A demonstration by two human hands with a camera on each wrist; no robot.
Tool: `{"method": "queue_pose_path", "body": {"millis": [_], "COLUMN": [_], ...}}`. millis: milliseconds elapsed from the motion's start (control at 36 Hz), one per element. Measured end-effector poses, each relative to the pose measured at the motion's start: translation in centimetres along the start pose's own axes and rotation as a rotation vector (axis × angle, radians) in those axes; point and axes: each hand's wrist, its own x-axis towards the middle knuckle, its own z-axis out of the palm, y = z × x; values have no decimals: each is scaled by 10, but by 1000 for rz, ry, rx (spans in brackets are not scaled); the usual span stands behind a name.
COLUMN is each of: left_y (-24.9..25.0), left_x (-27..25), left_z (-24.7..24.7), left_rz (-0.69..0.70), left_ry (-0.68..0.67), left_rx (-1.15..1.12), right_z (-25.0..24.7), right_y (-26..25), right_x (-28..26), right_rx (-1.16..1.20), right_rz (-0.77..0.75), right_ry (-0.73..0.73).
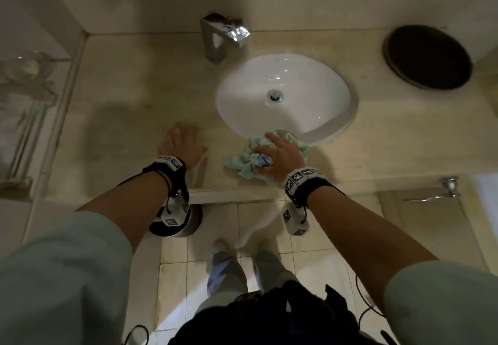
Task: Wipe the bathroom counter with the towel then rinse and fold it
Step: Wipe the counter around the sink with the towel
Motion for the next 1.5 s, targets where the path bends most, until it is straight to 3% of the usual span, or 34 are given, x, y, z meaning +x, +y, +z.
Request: {"method": "queue_pose_path", "body": {"millis": [222, 472, 750, 1111, 1500], "left_y": [45, 15, -74, -155, -160], "left_x": [-4, -12, 8, 59, 94], "left_z": [10, -1, -37, -66, -70], "left_rz": [73, 41, -66, -122, -118], "left_ry": [-36, -27, -64, -26, -5], "left_rx": [64, 88, 29, -45, -49], "right_z": [-8, -4, 12, 28, 25], "right_y": [44, 26, -69, -163, -203], "right_x": [-31, -22, 32, 122, 211], "right_rx": [93, -34, -48, -111, -104], "right_rz": [97, 193, 19, -27, 61], "right_ry": [108, 31, -109, -132, -50]}}
